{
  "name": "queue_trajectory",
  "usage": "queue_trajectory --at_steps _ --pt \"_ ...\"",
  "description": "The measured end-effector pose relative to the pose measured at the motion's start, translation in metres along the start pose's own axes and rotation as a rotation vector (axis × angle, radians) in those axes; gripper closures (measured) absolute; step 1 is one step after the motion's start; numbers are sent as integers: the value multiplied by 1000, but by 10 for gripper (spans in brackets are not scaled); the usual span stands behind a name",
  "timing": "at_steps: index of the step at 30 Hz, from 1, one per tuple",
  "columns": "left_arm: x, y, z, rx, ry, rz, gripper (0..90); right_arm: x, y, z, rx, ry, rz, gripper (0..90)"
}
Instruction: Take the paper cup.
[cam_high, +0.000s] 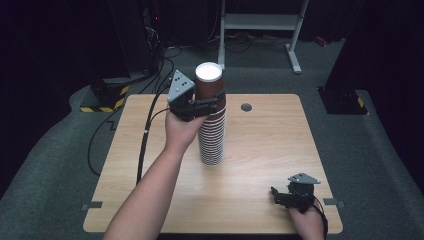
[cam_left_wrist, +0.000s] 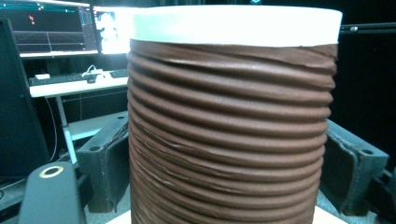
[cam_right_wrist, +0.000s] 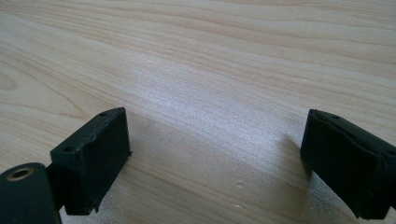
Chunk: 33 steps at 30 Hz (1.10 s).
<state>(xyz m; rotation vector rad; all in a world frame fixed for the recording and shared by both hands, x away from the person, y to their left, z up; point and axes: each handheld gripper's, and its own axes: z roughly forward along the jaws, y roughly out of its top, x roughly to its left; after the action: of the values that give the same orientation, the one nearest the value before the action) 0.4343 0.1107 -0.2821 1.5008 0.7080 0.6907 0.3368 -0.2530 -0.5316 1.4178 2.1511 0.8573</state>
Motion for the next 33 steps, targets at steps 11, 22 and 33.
queue_trajectory --at_steps 11,22,33 --pt "-1 9 -5 -46 13 10 175 0 0 0 0 0 0 78" --pt "-3 16 -10 -95 23 10 176 0 0 0 0 1 1 78" --pt "-1 31 -8 -136 23 4 176 0 0 0 0 2 0 78"
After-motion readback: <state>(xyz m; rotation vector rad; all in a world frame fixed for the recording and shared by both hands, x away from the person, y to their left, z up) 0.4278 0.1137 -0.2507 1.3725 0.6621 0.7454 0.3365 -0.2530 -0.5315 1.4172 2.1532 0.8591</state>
